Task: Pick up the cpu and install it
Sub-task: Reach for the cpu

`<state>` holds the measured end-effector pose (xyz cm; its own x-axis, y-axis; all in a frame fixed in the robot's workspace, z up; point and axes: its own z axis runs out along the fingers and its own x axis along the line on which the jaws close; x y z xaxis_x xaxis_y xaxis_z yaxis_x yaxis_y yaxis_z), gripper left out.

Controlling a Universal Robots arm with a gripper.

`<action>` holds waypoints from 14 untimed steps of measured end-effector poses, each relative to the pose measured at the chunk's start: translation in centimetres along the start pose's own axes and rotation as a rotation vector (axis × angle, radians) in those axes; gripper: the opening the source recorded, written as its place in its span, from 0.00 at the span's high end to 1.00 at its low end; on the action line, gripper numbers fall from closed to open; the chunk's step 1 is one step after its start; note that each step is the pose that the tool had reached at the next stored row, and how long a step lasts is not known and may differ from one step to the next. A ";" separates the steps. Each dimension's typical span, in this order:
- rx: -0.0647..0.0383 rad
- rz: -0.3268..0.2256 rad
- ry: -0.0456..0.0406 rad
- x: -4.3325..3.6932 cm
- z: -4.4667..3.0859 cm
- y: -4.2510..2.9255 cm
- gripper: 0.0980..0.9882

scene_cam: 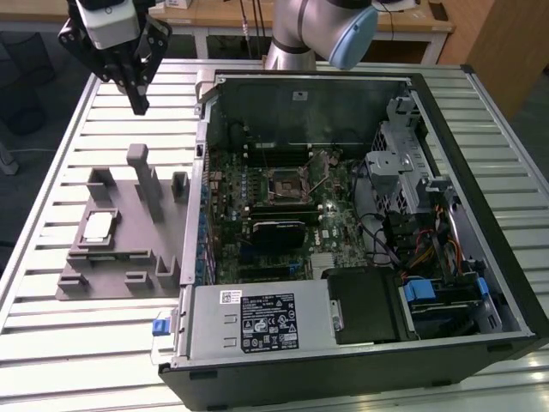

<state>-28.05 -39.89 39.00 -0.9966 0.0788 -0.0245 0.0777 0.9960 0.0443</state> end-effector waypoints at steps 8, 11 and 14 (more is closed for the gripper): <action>0.000 0.000 -0.0001 1.24 0.10 -0.10 0.99; 0.000 0.000 0.0000 1.71 0.16 -0.14 0.99; 0.000 0.000 -0.0001 2.17 0.26 -0.18 0.99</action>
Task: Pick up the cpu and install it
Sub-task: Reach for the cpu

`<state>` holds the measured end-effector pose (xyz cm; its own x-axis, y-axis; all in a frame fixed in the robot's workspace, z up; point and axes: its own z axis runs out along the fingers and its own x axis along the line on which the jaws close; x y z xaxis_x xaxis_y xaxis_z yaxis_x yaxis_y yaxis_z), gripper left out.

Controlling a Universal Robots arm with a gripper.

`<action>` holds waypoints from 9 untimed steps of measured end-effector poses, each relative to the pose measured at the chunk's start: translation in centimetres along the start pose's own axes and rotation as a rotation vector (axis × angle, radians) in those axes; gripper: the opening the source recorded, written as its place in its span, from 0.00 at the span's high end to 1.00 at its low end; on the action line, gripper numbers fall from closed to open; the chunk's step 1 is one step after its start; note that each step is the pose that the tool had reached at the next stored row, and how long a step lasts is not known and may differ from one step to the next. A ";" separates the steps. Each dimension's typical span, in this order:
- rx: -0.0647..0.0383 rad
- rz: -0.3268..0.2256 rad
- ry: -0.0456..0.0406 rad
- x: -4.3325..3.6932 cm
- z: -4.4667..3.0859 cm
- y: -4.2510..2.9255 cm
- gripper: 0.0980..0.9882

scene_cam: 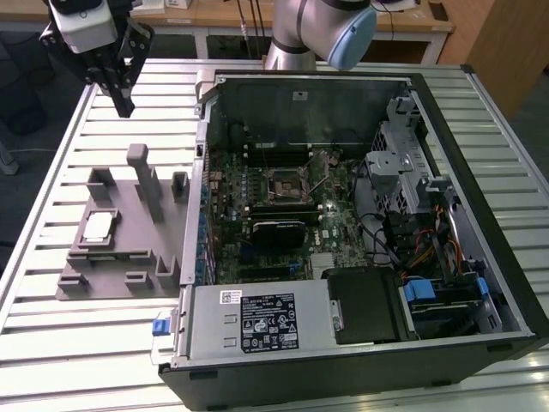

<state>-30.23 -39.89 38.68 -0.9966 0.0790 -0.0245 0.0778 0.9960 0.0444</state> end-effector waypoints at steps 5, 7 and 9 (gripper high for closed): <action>0.000 0.000 0.0000 0.76 0.18 -0.07 0.99; 0.000 0.000 0.0000 1.09 0.29 -0.10 0.99; 0.000 0.000 0.0001 1.41 0.41 -0.13 0.99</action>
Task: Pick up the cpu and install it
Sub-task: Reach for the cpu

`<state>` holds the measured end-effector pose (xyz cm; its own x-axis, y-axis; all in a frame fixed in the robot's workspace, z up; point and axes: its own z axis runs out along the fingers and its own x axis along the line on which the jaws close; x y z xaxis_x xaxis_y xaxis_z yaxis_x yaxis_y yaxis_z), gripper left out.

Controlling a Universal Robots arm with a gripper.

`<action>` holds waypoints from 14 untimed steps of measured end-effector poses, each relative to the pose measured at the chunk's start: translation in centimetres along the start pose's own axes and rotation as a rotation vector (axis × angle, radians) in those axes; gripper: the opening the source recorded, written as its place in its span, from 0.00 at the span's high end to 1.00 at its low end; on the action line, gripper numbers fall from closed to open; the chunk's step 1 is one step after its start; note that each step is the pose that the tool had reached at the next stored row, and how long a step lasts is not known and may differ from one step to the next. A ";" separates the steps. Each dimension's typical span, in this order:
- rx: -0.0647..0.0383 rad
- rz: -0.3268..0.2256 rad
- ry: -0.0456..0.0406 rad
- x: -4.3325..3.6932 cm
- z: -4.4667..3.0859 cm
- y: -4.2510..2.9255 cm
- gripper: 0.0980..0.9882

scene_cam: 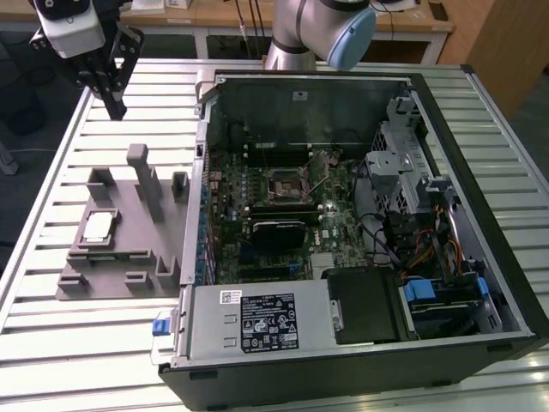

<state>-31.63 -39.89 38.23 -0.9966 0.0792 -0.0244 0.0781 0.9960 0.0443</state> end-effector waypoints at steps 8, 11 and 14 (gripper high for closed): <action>0.000 0.000 -0.0001 1.62 0.92 -0.17 0.99; 0.000 0.001 -0.0001 2.27 1.46 -0.23 0.99; 0.000 0.001 -0.0001 2.74 1.98 -0.27 0.99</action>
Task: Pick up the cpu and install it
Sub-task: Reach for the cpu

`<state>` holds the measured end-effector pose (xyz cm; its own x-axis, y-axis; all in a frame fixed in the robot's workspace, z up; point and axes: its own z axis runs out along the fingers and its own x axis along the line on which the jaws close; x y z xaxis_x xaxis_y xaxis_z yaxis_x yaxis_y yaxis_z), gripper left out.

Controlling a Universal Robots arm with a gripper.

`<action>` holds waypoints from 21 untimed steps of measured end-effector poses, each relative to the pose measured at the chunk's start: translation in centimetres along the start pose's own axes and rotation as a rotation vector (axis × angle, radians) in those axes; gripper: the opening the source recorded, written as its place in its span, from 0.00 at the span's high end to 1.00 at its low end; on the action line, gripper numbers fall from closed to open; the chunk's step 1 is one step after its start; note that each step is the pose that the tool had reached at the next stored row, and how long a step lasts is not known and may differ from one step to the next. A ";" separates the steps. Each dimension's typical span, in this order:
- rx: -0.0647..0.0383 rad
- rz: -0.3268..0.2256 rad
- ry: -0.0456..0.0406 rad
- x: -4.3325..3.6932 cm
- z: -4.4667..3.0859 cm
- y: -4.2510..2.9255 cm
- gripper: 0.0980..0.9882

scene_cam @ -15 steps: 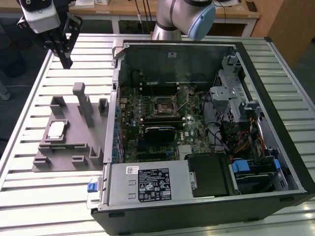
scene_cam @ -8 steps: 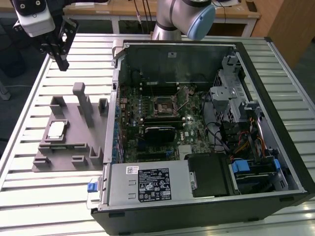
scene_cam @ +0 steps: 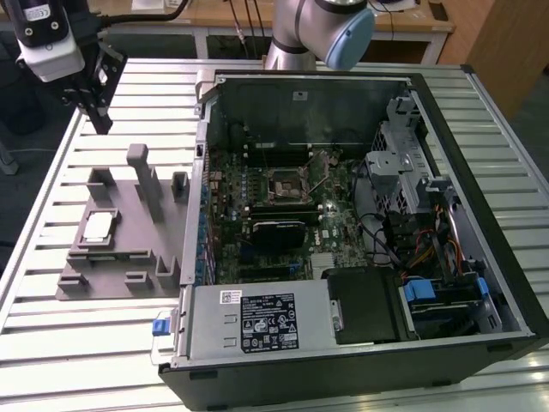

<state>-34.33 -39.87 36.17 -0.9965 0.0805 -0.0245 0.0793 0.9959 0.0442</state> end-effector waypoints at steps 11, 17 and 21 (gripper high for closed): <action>0.000 0.001 -0.0001 1.02 1.79 0.34 0.99; 0.000 0.002 -0.0001 1.60 2.55 0.58 0.99; 0.000 0.002 0.0000 2.13 3.03 0.66 0.99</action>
<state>-36.31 -38.91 33.12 -0.9963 0.0830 -0.0244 0.0818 0.9957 0.0441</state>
